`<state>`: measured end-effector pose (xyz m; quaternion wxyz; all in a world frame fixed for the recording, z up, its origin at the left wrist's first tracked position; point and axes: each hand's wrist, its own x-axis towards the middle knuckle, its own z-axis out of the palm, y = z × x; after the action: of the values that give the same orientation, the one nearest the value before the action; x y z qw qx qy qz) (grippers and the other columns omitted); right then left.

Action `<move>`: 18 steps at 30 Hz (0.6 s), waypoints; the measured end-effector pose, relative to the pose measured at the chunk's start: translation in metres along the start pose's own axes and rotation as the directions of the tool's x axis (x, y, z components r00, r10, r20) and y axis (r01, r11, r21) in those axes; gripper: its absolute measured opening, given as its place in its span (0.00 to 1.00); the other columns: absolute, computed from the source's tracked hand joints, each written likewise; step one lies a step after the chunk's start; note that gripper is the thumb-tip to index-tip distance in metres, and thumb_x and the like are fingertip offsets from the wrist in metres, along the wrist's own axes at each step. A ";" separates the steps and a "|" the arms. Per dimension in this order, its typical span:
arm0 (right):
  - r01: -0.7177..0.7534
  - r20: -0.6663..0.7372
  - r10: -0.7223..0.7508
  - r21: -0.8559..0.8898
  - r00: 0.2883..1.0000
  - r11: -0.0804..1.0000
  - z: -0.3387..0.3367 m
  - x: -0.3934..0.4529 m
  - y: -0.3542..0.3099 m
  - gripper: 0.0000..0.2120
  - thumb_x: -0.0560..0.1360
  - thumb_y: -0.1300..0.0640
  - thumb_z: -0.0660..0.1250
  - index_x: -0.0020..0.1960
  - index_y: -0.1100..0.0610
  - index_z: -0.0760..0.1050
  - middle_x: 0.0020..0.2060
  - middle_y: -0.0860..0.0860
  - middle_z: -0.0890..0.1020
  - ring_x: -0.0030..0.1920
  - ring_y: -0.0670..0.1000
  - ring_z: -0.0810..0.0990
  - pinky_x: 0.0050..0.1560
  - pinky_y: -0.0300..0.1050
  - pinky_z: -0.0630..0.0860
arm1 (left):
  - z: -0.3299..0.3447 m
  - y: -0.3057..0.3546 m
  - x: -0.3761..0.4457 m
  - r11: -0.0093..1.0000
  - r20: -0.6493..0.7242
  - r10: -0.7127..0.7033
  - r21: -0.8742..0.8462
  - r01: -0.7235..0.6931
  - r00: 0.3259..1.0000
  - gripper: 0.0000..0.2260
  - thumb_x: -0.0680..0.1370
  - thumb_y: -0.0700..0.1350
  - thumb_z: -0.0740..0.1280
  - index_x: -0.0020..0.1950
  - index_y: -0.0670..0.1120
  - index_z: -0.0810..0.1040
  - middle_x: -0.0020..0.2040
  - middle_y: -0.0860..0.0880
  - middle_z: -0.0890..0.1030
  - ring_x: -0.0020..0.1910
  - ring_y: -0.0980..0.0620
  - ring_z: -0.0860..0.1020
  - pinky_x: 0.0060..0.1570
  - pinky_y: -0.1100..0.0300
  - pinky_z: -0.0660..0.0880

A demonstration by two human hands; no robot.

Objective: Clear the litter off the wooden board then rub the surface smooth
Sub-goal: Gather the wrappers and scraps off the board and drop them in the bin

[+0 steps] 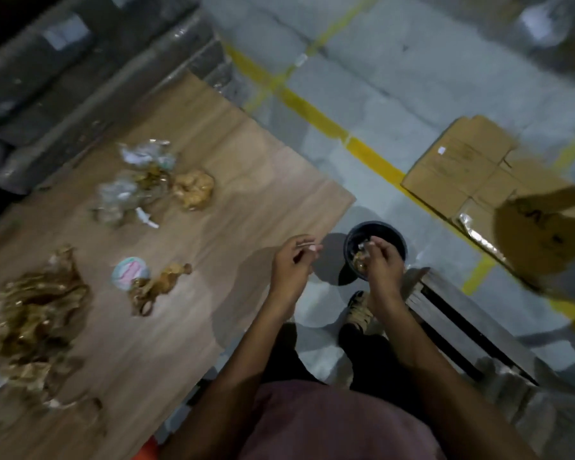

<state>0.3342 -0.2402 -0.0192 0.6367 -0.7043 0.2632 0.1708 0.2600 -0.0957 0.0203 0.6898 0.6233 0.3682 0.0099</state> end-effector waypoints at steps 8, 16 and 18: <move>0.179 0.294 -0.145 -0.092 0.945 0.979 0.093 -0.121 -0.010 0.10 0.84 0.59 0.64 0.64 0.55 0.77 0.57 0.53 0.82 0.46 0.50 0.81 0.44 0.44 0.77 | -0.146 0.014 -0.058 0.987 -0.316 0.115 -0.069 -0.144 0.942 0.06 0.83 0.40 0.65 0.56 0.50 0.79 0.52 0.50 0.85 0.51 0.55 0.84 0.45 0.65 0.79; 0.322 0.595 -0.101 -0.278 0.797 0.905 0.172 -0.159 0.018 0.12 0.83 0.56 0.64 0.66 0.53 0.75 0.61 0.53 0.79 0.56 0.55 0.81 0.50 0.47 0.77 | -0.220 -0.042 -0.070 0.992 -0.626 -0.008 -0.101 -0.071 0.779 0.10 0.78 0.34 0.69 0.51 0.49 0.79 0.50 0.48 0.82 0.55 0.45 0.82 0.59 0.50 0.78; 0.354 0.628 -0.085 -0.318 0.774 0.879 0.189 -0.154 0.016 0.12 0.82 0.56 0.65 0.65 0.52 0.75 0.62 0.54 0.79 0.58 0.56 0.80 0.51 0.49 0.76 | -0.226 -0.055 -0.066 0.992 -0.645 -0.035 -0.115 -0.052 0.764 0.13 0.76 0.36 0.70 0.56 0.50 0.76 0.51 0.47 0.81 0.55 0.41 0.81 0.59 0.48 0.78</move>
<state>0.2188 -0.0313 0.0316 0.5360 -0.7603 -0.0796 0.3583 0.0696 0.0531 0.0160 0.5592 0.5386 0.5785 0.2502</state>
